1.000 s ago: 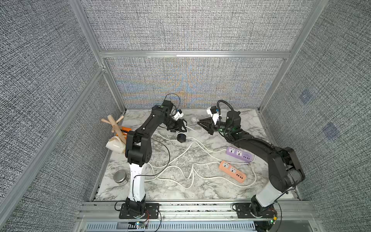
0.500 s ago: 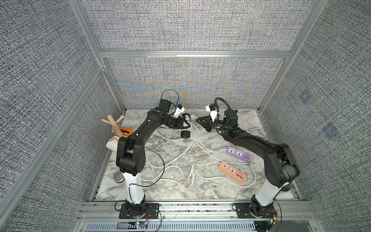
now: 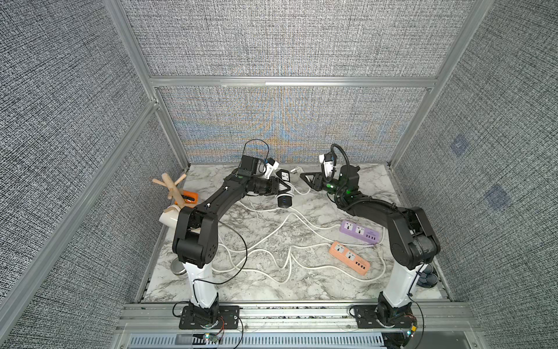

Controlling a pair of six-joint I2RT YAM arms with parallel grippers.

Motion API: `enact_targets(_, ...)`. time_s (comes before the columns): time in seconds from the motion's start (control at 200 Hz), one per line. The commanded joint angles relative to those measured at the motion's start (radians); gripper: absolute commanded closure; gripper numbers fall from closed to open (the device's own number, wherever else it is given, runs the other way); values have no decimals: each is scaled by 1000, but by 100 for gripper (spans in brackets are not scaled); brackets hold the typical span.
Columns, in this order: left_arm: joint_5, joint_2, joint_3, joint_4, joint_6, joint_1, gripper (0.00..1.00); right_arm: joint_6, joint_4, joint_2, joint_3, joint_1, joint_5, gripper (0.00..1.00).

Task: Unwrap the cord wrapped around the power strip
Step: Remove the plug from the socket, then unwrap the power cord from the power strip.

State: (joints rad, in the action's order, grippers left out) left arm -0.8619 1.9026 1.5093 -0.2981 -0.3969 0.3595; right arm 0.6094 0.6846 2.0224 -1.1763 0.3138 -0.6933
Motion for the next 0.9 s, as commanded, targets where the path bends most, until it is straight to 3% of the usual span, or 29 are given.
enact_targets(0.0,-33,-16,-4,109,-39,3,100,36,-6,1,-11,-6,-24,50)
enact_targets(0.33,-13,-7,-27,193,-117,5,100,-39,-211,-71,-2,-69,-1,26)
enact_targets(0.581,-7,-5,-65,290,-197,9,100,-258,-525,-195,-36,-108,138,13)
enact_targets(0.666,-1,-9,-86,349,-251,10,100,-326,-627,-230,-45,-108,178,11)
enact_targets(0.896,87,-1,-145,535,-418,36,100,-506,-789,-280,-52,-21,122,14)
